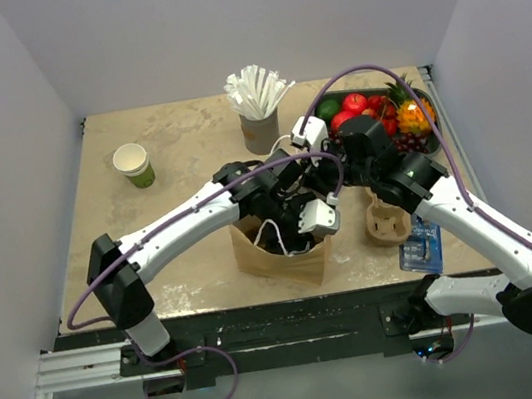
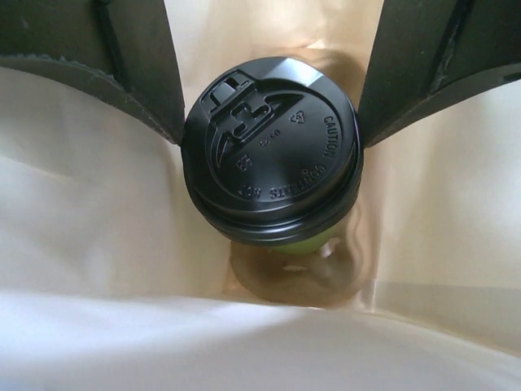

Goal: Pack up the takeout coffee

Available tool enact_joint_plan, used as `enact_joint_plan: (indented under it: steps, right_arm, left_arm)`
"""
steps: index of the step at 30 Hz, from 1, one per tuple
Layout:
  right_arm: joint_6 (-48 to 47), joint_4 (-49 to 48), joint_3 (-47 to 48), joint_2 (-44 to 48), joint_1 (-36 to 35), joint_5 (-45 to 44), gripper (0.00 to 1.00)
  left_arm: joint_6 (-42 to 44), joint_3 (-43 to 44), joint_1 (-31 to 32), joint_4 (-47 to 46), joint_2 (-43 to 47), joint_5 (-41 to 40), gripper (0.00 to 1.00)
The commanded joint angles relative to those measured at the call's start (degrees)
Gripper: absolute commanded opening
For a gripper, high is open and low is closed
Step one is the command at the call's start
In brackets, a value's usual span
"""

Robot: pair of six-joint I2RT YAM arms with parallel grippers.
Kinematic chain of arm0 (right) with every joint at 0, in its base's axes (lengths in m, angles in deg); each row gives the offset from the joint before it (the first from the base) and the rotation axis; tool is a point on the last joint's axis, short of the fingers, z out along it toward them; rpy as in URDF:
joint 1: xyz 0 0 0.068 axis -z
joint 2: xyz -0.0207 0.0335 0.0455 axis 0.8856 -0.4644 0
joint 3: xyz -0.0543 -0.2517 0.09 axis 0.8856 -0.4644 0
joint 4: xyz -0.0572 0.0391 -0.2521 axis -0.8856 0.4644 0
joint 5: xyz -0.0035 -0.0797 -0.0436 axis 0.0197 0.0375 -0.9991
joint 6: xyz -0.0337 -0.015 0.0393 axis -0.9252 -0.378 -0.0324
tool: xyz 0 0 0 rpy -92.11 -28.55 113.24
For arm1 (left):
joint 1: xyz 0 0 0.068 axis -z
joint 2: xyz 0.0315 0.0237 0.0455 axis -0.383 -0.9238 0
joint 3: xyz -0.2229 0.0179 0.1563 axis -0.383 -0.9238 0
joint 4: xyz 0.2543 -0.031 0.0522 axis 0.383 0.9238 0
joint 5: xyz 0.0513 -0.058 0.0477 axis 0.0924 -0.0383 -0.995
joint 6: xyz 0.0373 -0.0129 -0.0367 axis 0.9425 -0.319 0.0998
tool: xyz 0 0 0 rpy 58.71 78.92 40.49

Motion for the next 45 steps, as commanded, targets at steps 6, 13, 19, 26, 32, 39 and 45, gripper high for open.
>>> enact_joint_plan:
  steps: [6,13,19,26,32,39,45]
  right_arm:
    - [0.75,-9.92,2.51,0.30,-5.12,12.93,0.00]
    - [1.63,-10.89,2.16,0.12,-5.12,13.64,0.00]
    - [1.54,-10.45,2.16,0.21,-5.12,13.73,0.00]
    - [1.02,-10.53,1.98,0.56,-5.03,13.11,0.00]
    - [0.66,-10.27,1.90,0.82,-5.03,12.67,0.00]
    - [0.49,-10.09,1.55,1.26,-5.11,12.32,0.00]
    - [0.40,-10.62,0.93,1.61,-5.11,11.97,0.00]
  left_arm:
    - [-0.22,3.54,2.57,-1.34,-10.17,-1.37,0.00]
    - [-0.83,0.56,3.36,-5.10,-9.65,-3.38,0.01]
    - [-4.87,-0.41,3.62,-8.71,-8.42,-3.74,0.33]
    - [-4.53,-2.95,3.62,-10.30,-5.00,-4.53,0.54]
    - [-5.84,-4.45,3.54,-12.23,-3.41,-3.74,0.64]
    - [-4.44,-7.79,3.45,-18.20,1.33,-0.76,0.91]
    - [-2.68,-8.76,3.27,-19.71,4.41,0.74,0.99]
